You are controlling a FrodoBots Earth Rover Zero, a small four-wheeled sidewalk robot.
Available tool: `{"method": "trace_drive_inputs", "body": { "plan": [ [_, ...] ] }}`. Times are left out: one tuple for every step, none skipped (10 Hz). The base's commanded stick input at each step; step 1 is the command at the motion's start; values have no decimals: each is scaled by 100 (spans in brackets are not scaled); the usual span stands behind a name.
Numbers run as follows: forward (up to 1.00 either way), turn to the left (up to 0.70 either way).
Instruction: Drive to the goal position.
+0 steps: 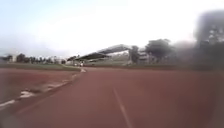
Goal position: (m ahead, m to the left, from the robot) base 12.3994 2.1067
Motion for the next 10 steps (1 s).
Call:
{"method": "trace_drive_inputs", "body": {
  "plan": [
    [70,0],
    [70,0],
    [70,0],
    [70,0],
    [70,0],
    [70,0],
    [70,0],
    [70,0],
    [70,0],
    [70,0]
  ]
}}
